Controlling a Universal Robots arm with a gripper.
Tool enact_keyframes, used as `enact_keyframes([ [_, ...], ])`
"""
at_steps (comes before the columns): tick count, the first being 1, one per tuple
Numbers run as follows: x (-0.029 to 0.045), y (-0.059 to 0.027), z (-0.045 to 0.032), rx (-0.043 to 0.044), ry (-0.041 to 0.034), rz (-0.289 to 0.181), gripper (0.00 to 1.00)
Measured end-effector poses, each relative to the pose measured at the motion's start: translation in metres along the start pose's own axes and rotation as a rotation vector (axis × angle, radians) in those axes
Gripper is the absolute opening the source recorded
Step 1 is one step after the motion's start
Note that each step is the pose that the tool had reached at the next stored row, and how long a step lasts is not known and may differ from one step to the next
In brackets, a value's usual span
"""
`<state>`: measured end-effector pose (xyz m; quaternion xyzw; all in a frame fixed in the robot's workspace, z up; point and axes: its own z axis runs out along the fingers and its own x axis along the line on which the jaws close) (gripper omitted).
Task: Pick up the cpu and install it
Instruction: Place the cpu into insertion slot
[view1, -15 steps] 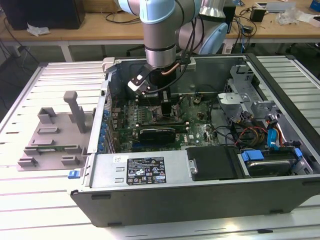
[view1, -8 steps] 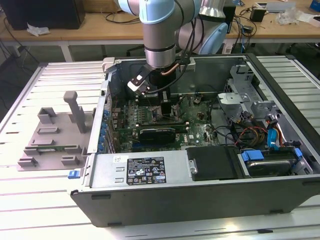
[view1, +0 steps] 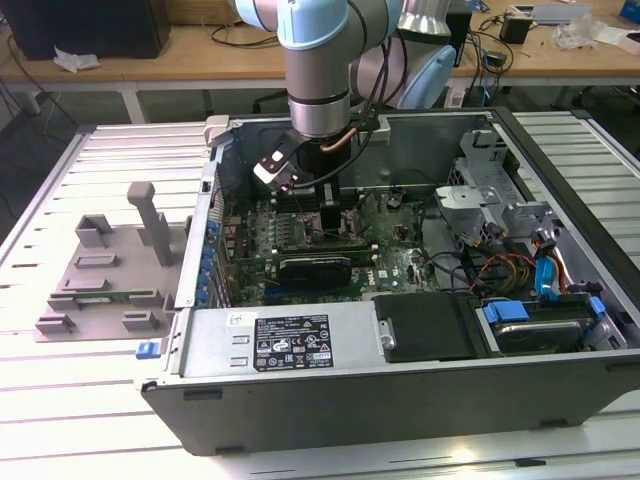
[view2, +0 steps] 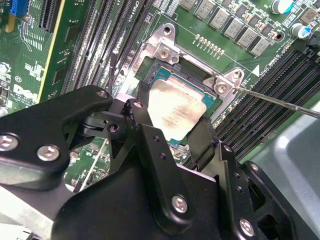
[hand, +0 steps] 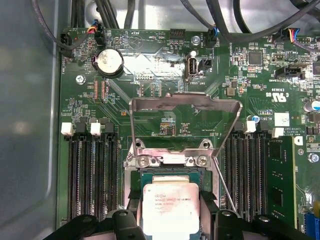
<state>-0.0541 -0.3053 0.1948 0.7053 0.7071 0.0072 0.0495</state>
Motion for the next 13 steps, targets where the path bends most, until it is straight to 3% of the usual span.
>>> enact_keyframes([
  [9, -0.0001, 0.0001, -0.0021, 0.0001, -0.0001, 0.0, 0.61],
  [13, -0.0012, 0.0015, -0.0195, 0.0, 0.0, 0.0, 0.61],
])
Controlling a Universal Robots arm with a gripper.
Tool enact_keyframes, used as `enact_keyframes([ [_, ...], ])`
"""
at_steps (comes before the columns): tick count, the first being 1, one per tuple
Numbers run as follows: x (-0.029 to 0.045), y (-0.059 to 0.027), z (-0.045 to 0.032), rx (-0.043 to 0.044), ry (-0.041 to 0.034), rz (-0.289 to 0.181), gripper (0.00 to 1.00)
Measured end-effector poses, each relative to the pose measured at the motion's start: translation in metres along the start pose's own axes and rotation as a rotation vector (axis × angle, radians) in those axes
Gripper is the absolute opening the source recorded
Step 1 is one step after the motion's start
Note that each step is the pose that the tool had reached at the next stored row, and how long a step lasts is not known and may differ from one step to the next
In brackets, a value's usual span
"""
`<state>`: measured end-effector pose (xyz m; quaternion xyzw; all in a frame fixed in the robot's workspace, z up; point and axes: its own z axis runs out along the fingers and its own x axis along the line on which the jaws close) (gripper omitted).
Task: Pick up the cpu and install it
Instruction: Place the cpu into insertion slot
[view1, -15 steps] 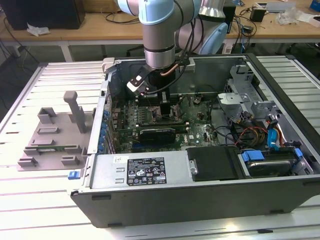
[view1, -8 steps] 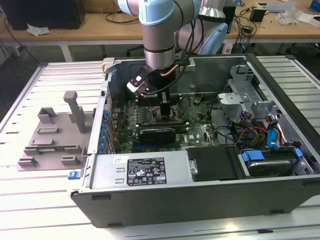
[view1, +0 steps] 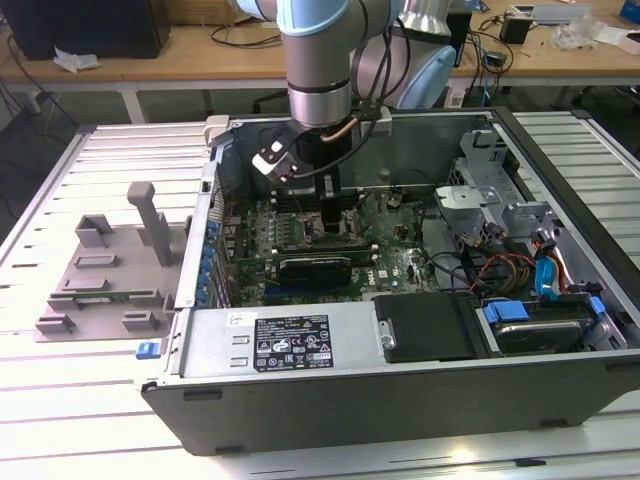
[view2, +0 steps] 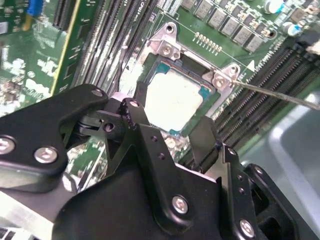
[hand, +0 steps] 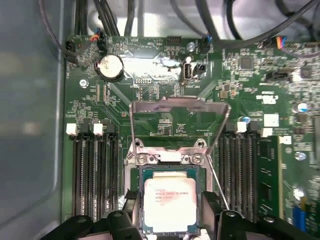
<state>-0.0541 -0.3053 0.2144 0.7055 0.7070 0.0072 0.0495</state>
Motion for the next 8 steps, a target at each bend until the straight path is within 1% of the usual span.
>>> enact_keyframes([
  [1, -0.0002, 0.0003, -0.0036, 0.0001, -0.0001, 0.0, 0.61],
  [6, -0.0002, 0.0004, -0.0041, 0.0, 0.0, 0.0, 0.61],
  [7, -0.0002, 0.0004, -0.0041, 0.0, 0.0001, 0.0, 0.6],
  [8, -0.0002, 0.0004, -0.0042, 0.0, 0.0, 0.0, 0.47],
])
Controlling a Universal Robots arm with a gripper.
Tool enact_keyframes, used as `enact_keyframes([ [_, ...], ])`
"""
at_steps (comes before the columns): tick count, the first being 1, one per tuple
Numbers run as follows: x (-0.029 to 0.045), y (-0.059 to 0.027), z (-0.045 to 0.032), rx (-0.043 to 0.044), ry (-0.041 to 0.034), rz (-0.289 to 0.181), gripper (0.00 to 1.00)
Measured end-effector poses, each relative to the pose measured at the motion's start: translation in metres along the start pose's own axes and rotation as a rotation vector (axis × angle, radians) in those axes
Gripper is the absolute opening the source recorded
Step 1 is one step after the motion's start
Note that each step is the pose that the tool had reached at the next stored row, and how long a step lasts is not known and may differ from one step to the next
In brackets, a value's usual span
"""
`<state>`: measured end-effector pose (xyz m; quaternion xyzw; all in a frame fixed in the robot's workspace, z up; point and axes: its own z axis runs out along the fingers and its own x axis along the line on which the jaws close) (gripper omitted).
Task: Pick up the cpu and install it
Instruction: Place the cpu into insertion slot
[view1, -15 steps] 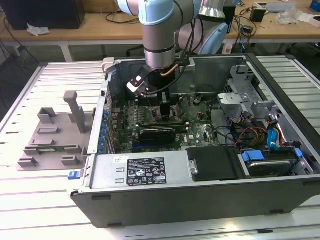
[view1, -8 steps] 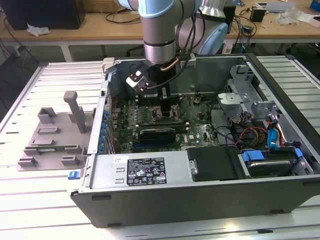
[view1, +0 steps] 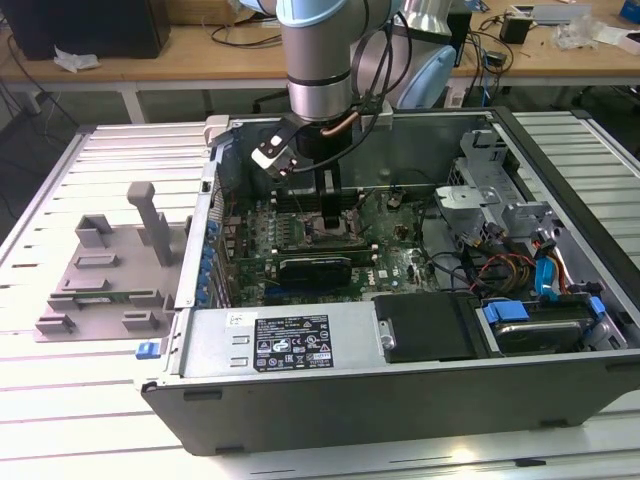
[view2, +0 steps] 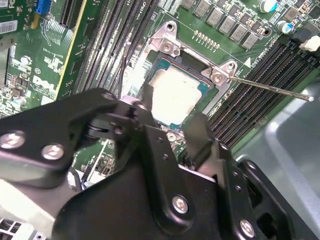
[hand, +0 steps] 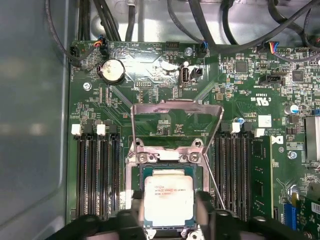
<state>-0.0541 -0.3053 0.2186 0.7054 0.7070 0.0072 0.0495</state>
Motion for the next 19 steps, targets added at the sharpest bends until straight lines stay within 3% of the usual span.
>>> enact_keyframes([
  [3, 0.0, 0.0, -0.0001, 0.0, 0.0, 0.0, 0.41],
  [7, 0.0, 0.0, -0.0002, 0.0, 0.0, 0.0, 0.16],
  [9, 0.0, 0.0, -0.0003, 0.0, 0.0, 0.0, 0.11],
  [13, 0.0, 0.0, -0.0004, 0.0009, 0.0003, 0.0, 0.11],
  [14, 0.0, 0.0001, -0.0004, 0.0061, 0.0023, 0.0, 0.11],
  [15, -0.0001, 0.0005, -0.0002, 0.0231, 0.0084, -0.001, 0.11],
  [19, -0.0008, 0.0006, 0.0016, 0.0238, 0.0099, -0.001, 0.11],
])
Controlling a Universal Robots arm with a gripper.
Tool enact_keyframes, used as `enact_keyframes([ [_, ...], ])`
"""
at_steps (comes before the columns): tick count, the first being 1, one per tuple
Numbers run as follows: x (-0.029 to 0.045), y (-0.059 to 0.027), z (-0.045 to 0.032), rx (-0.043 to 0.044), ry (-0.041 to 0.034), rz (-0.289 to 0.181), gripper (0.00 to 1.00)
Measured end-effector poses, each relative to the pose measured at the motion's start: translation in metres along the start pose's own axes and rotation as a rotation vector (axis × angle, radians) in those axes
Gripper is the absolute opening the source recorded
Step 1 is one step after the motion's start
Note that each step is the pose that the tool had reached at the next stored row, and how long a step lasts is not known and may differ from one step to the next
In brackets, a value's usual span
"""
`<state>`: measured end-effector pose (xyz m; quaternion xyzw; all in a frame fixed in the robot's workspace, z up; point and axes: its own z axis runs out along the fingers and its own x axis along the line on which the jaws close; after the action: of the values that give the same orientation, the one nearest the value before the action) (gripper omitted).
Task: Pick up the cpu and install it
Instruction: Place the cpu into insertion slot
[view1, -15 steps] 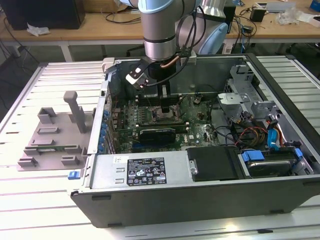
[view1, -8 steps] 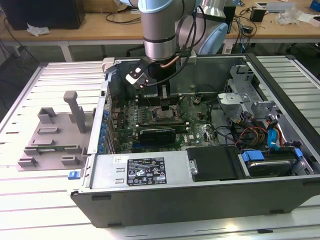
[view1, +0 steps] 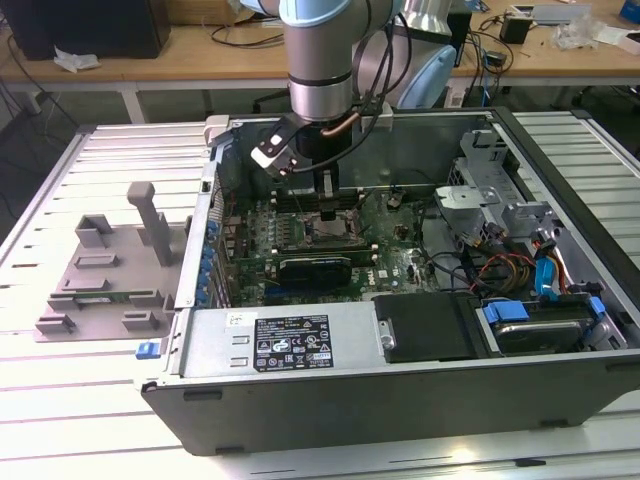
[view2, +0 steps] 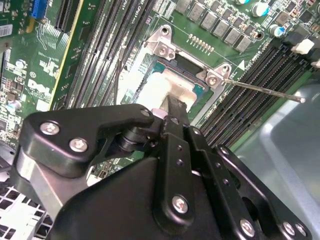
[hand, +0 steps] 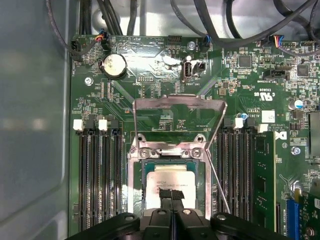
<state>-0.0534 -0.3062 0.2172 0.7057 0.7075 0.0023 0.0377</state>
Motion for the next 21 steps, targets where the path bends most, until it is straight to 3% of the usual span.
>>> enact_keyframes([
  [3, -0.0007, 0.0009, 0.0035, 0.0048, -0.0001, 0.0, 0.11],
  [5, -0.0006, 0.0053, 0.0067, 0.0235, -0.0001, -0.001, 0.11],
  [6, -0.0006, 0.0061, 0.0072, 0.0258, -0.0001, -0.001, 0.11],
  [13, -0.0003, 0.0067, 0.0132, 0.0267, -0.0005, -0.001, 0.11],
  [21, -0.0003, 0.0067, 0.0139, 0.0266, -0.0003, -0.001, 0.11],
])
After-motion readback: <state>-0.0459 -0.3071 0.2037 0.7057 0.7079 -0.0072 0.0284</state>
